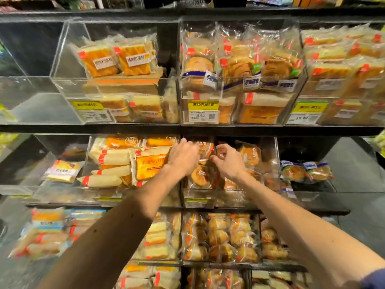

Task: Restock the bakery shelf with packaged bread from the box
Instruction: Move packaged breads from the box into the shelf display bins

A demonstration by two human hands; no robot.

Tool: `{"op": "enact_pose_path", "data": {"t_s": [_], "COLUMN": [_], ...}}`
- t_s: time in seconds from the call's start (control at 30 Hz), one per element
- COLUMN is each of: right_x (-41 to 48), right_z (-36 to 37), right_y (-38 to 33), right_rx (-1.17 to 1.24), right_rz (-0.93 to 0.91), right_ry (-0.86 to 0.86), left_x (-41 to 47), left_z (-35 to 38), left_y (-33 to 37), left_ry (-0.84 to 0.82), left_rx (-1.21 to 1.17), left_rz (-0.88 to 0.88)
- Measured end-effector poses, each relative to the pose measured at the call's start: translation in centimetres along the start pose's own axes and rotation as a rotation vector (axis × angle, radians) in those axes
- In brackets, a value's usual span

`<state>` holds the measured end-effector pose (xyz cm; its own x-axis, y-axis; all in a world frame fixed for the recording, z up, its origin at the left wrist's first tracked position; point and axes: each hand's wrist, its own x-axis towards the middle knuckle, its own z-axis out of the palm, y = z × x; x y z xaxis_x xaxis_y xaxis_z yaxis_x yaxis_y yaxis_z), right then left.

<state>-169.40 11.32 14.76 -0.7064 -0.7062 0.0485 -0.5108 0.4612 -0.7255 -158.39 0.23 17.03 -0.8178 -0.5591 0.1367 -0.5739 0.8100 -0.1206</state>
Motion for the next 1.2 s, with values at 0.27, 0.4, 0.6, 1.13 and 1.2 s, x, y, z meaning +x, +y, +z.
{"op": "enact_pose_path", "data": {"t_s": [0.27, 0.4, 0.6, 1.13, 1.2], "right_x": [-6.3, -10.0, -16.2, -52.9, -56.7], "right_z": [-6.0, -4.3, 5.2, 46.3, 49.6], "right_y": [-5.5, -10.4, -18.3, -43.4, -46.7], "right_rx": [-0.177, -0.404, -0.482, -0.416, -0.446], "right_rz": [-0.349, -0.668, -1.002, -1.569, -1.585], "right_ry": [-0.126, -0.262, -0.441, -1.129, -1.126], "left_x": [-6.6, -14.6, -30.7, -82.4, -86.4], "left_z": [-10.5, -14.4, -13.9, -4.9, -3.3], "left_y": [-3.0, -6.9, -15.4, -37.3, -40.6], "left_ry": [0.081, 0.061, -0.024, -0.208, -0.191], "left_rx": [-0.324, -0.196, 0.106, -0.107, -0.137], "left_rz": [-0.044, -0.044, -0.24, -1.422, -1.47]}}
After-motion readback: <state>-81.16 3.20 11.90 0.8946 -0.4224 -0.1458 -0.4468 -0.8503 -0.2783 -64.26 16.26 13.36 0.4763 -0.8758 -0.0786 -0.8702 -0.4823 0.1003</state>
